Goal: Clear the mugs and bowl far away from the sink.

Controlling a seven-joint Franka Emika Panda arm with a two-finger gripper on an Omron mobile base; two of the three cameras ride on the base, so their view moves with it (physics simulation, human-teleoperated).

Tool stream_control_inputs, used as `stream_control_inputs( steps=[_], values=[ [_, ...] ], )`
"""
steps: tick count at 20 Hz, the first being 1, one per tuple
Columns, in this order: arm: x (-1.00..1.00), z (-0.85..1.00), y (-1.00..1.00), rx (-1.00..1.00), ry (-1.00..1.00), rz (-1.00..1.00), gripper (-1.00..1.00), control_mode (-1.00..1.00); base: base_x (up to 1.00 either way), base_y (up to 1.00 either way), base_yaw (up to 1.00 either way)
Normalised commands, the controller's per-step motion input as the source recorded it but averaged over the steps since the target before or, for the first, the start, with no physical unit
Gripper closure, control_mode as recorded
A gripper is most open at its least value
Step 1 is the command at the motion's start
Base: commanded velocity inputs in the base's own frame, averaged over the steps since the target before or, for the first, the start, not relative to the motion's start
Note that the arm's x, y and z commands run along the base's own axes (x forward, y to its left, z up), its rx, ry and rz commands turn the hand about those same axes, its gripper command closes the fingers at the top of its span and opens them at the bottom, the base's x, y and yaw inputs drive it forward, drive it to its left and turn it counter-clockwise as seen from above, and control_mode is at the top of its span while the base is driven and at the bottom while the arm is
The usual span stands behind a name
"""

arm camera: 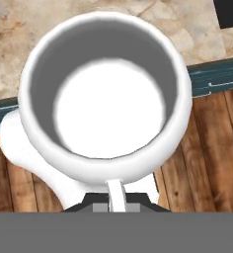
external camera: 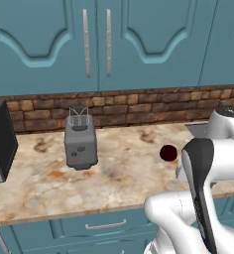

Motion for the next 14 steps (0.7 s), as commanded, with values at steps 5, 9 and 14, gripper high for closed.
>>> stream_control_inputs(
  steps=[5, 9, 14],
  values=[
    [0.40, -0.02, 0.00, 0.00, 0.00, 0.01, 1.00, -1.00, 0.00, 0.00, 0.00],
    [0.54, -0.02, 0.04, 0.00, 0.00, 0.03, 1.00, -1.00, 0.00, 0.00, 0.00],
    [0.26, -0.28, 0.04, 0.00, 0.00, 0.04, 1.00, -1.00, 0.00, 0.00, 0.00]
  ],
)
